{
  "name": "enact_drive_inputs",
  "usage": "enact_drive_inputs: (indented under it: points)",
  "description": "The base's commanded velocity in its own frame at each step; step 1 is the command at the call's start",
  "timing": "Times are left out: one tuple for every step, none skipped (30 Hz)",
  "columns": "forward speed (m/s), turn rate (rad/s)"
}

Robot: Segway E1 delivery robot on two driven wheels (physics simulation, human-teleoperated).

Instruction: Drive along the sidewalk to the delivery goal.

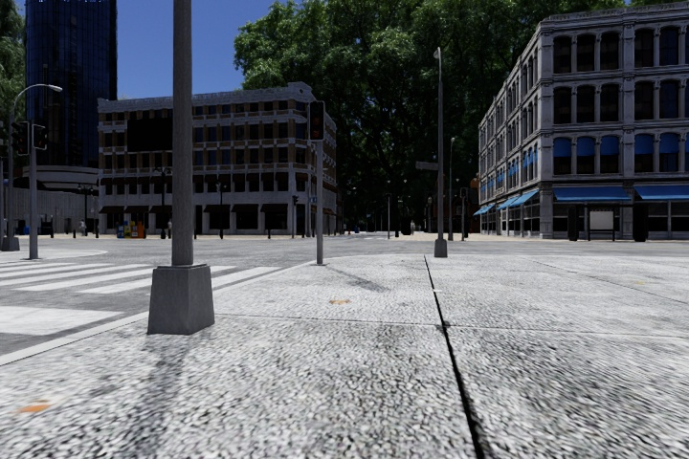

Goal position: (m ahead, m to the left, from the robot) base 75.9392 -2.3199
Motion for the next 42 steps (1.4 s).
enact_drive_inputs:
  points:
    - [0.01,0.0]
    - [0.11,0.0]
    - [0.88,0.0]
    - [1.25,0.0]
    - [1.56,0.0]
    - [1.64,0.0]
    - [1.67,0.0]
    - [1.72,0.0]
    - [1.72,0.0]
    - [1.77,0.0]
    - [1.78,0.0]
    - [1.79,0.0]
    - [1.79,0.0]
    - [1.79,0.0]
    - [1.79,0.0]
    - [1.79,0.0]
    - [1.79,0.0]
    - [1.79,0.0]
    - [1.79,0.0]
    - [1.79,0.0]
    - [1.79,0.0]
    - [1.79,0.0]
    - [1.79,0.0]
    - [1.79,0.0]
    - [1.79,0.0]
    - [1.79,0.0]
    - [1.79,0.0]
    - [1.79,0.0]
    - [1.79,0.0]
    - [1.79,0.0]
    - [1.87,0.0]
    - [2.0,0.0]
    - [2.0,0.0]
    - [2.0,0.0]
    - [2.0,0.0]
    - [2.0,0.0]
    - [2.0,0.0]
    - [2.0,0.0]
    - [2.0,0.0]
    - [2.0,0.0]
    - [2.0,0.0]
    - [2.0,0.0]
